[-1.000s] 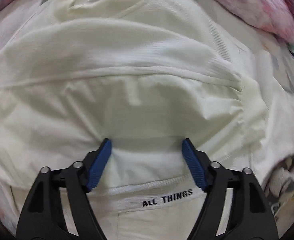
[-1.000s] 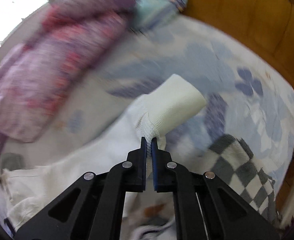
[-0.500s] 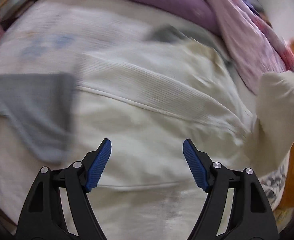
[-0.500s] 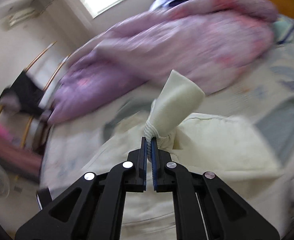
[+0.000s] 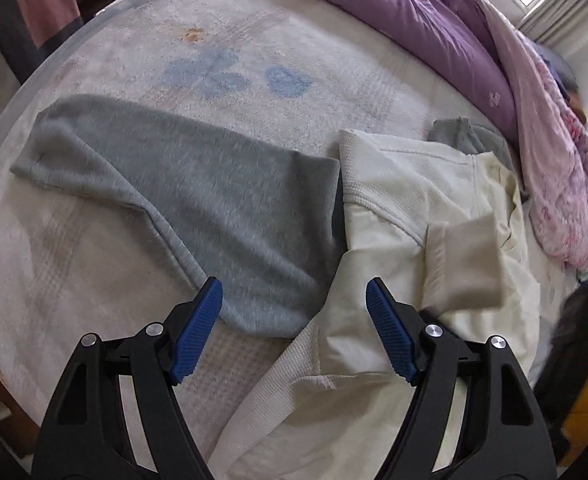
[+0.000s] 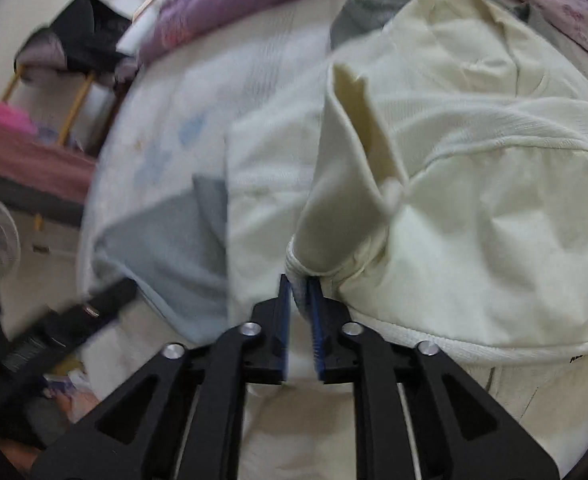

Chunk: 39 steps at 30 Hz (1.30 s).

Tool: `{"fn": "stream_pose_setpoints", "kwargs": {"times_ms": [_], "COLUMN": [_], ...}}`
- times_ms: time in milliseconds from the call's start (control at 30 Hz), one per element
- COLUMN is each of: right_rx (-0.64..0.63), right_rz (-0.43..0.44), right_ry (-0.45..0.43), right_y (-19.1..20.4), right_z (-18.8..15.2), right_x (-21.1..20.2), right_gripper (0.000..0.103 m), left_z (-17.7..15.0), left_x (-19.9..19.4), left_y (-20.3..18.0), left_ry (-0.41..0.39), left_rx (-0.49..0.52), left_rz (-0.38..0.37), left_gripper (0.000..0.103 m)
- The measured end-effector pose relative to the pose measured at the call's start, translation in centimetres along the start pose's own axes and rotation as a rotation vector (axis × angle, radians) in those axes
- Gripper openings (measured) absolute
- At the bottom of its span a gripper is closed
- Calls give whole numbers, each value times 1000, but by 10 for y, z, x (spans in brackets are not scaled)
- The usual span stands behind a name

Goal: Fold large clothes

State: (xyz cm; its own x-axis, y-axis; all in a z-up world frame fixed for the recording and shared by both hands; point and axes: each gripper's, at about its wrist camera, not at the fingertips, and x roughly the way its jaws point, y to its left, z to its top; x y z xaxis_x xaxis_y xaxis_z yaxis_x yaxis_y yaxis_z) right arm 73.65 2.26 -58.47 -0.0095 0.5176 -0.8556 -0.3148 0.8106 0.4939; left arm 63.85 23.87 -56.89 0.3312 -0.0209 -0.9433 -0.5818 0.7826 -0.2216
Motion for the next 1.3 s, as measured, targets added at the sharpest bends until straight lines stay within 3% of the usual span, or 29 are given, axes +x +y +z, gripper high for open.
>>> {"fn": "stream_pose_setpoints", "kwargs": {"times_ms": [133, 233, 367, 500, 533, 633, 733, 867, 933, 1000, 1100, 1200, 1300], "right_rx": [-51, -45, 22, 149, 217, 350, 433, 412, 411, 383, 356, 371, 420], "right_rz": [38, 71, -11, -208, -278, -342, -272, -237, -200, -184, -222, -271, -281], "right_ry": [-9, -43, -139, -186, -180, -132, -47, 14, 9, -36, -87, -89, -84], "right_y": [6, -6, -62, -147, -179, -243, -285, -290, -287, -286, -298, -332, -358], "right_z": [-12, -13, -8, 6, 9, 9, 0, 8, 15, 25, 54, 92, 114], "right_x": [-27, -64, -107, -133, -138, -132, -114, -117, -131, -153, -174, -173, -164], "right_gripper": [49, 50, 50, 23, 20, 17, 14, 17, 22, 39, 43, 48, 49], "left_z": [2, 6, 9, 6, 5, 0, -4, -1, 11, 28, 69, 112, 141], "left_x": [-7, -10, 3, 48, 62, 106, 124, 122, 105, 88, 76, 93, 120], "left_y": [-17, -36, -72, -107, -109, -108, -110, -119, -113, -106, -87, -70, -58], "left_ry": [-31, -42, -29, 43, 73, 152, 170, 189, 175, 139, 91, 90, 157], "left_rx": [8, 15, 71, 176, 185, 205, 246, 290, 237, 199, 115, 77, 43], "left_rz": [-30, -68, -112, -80, -58, 34, 68, 79, 9, -47, -73, -44, 21], "left_gripper": [75, 75, 75, 75, 75, 75, 75, 75, 76, 77, 79, 79, 79]}}
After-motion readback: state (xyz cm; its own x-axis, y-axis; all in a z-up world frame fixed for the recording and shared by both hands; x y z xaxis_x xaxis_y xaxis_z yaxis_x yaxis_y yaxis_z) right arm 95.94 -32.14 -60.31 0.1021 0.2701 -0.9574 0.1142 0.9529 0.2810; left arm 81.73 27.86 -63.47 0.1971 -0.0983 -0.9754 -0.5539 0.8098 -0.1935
